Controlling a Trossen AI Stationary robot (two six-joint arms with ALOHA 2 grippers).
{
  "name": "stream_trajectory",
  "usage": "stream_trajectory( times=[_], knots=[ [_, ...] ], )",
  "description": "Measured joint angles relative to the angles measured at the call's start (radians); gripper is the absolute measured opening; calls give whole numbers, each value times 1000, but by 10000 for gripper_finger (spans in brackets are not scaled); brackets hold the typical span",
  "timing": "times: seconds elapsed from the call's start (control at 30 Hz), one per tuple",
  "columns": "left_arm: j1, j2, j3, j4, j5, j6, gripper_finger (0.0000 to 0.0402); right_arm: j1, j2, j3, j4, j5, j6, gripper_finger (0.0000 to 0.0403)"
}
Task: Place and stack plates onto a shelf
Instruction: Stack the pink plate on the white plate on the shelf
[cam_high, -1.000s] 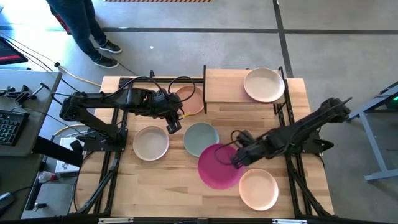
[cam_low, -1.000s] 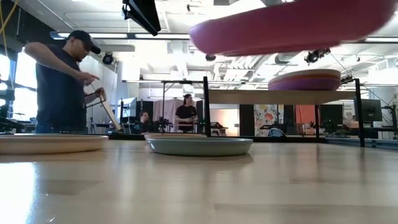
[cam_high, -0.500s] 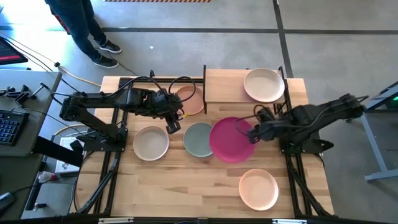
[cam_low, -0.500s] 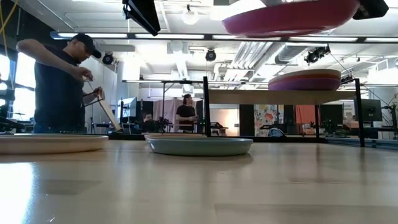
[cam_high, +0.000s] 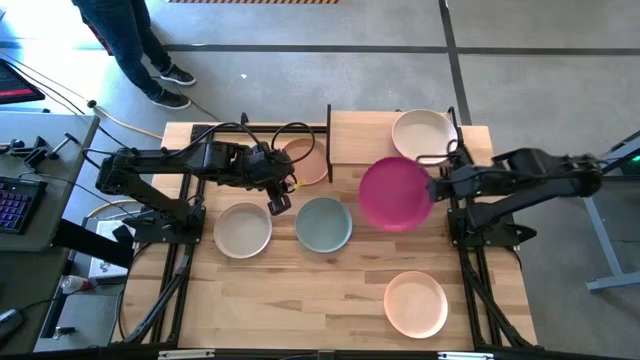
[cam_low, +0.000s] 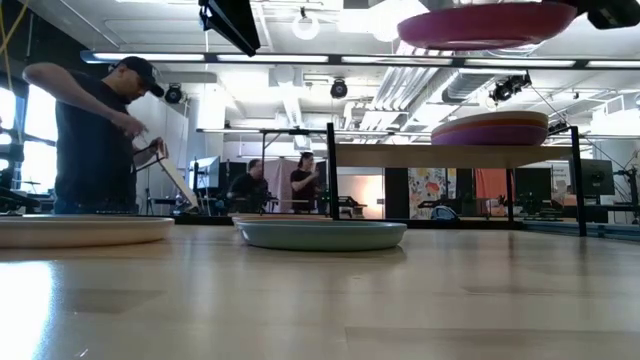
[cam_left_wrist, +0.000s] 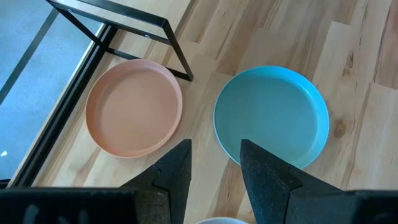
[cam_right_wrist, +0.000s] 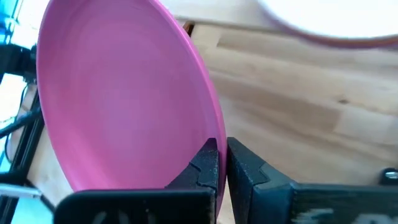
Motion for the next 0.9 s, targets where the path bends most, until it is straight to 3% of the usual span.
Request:
stream_trajectory(
  times=[0.2, 0.5, 0.67, 0.9],
  knots=[
    [0, 0, 0, 0, 0, 0, 124, -82, -120, 0, -89, 77, 6, 0],
    [1, 0, 0, 0, 0, 8, 124, -193, -267, 0, -149, 324, 157, 0],
    [27, 0, 0, 12, -7, 107, 124, -220, -276, 0, -143, 504, 203, 0],
    [100, 0, 0, 98, -68, 195, 124, -237, -239, -1, -116, 657, 193, 0]
  ],
)
